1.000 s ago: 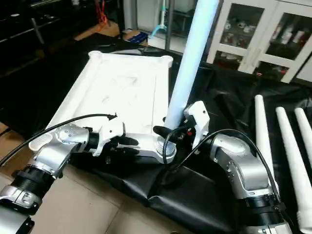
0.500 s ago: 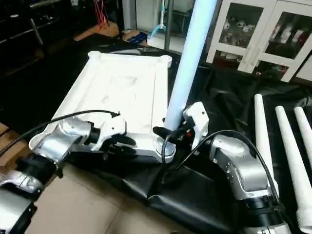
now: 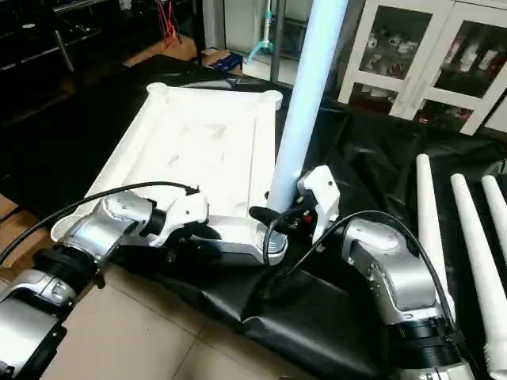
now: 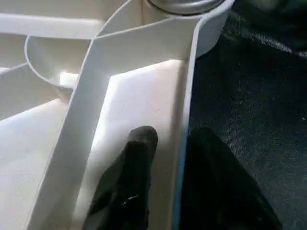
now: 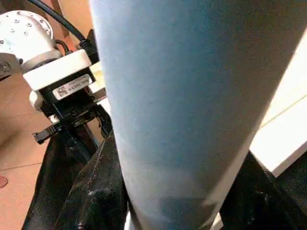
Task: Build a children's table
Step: Insert table leg to table base
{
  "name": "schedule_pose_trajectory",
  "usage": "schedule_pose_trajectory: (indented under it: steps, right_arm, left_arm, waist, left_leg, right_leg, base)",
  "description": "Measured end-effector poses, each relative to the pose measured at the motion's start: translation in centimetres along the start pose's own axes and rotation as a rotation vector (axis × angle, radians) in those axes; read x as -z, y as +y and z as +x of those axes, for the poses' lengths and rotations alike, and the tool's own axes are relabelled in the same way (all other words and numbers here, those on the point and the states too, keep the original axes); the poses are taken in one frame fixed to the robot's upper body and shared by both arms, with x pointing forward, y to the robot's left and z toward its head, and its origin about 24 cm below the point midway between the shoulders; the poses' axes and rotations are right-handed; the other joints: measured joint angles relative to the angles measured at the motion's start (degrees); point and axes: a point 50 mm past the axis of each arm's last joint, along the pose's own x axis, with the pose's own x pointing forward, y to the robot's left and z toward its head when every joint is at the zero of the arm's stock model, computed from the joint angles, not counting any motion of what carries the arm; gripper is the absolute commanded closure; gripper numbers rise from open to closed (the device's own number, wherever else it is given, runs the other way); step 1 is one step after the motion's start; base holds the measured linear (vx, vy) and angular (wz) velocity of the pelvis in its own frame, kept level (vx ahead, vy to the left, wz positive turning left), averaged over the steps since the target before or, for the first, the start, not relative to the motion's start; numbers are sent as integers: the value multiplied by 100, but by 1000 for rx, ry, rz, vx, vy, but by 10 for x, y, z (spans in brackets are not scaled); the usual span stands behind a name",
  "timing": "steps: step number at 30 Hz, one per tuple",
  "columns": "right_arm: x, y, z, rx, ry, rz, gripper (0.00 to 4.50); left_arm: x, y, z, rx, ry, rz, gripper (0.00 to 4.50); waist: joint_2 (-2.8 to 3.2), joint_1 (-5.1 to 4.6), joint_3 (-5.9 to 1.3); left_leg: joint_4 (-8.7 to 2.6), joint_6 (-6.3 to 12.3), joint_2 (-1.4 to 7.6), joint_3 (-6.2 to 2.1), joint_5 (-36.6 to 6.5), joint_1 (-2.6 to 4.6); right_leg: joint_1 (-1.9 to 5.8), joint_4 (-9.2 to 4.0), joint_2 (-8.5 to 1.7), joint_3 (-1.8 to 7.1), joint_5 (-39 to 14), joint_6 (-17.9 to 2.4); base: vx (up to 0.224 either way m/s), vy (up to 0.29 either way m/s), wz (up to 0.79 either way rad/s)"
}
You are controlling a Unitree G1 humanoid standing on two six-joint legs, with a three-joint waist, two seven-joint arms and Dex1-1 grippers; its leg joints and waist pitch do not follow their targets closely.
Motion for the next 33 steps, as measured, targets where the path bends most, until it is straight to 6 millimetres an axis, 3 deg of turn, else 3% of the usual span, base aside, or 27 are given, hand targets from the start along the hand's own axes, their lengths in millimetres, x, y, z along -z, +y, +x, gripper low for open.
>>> schedule_pose_trajectory:
  steps: [14, 23, 27, 30, 33]
  right_arm:
    - [-4, -2, 1, 1, -6, -20, 262]
    - [-6, -7, -2, -24, 34, 99, 262]
    - [-10, -14, -10, -65, -130, 386, 262]
    - [-40, -23, -31, -173, -339, 494, 262]
    - [-53, -22, -47, -273, -445, 549, 262]
  left_arm:
    - [5, -5, -3, 8, -15, 2, 443]
    - [7, -14, -4, -2, -28, 2, 449]
    - [7, -16, -5, -20, -35, 3, 449]
    - [6, -19, -4, -30, -37, 0, 449]
    - [7, -19, -6, -38, -39, -6, 449]
  waist:
    - [34, -37, -9]
    - [47, -152, -18]
    - [44, -172, -15]
    - [45, -167, -15]
    - [46, -173, -16]
  left_leg:
    - [-1, 1, 0, 0, -1, 2]
    - [-9, 0, -1, 0, 0, 10]
    - [-8, 1, -2, 3, -1, 4]
    - [-16, 3, -2, 6, 0, 4]
    - [-27, 4, -1, 7, 1, 7]
  right_leg:
    - [1, -4, 0, 0, 0, 0]
    - [6, -9, 0, 0, 0, 0]
    - [0, -9, -2, 3, 0, 1]
    - [-5, -11, -2, 1, -2, 2]
    - [-10, -11, 0, 0, -4, 4]
  base:
    - [0, 0, 0]
    - [0, 0, 0]
    - [0, 0, 0]
    - [0, 0, 0]
    - [0, 0, 0]
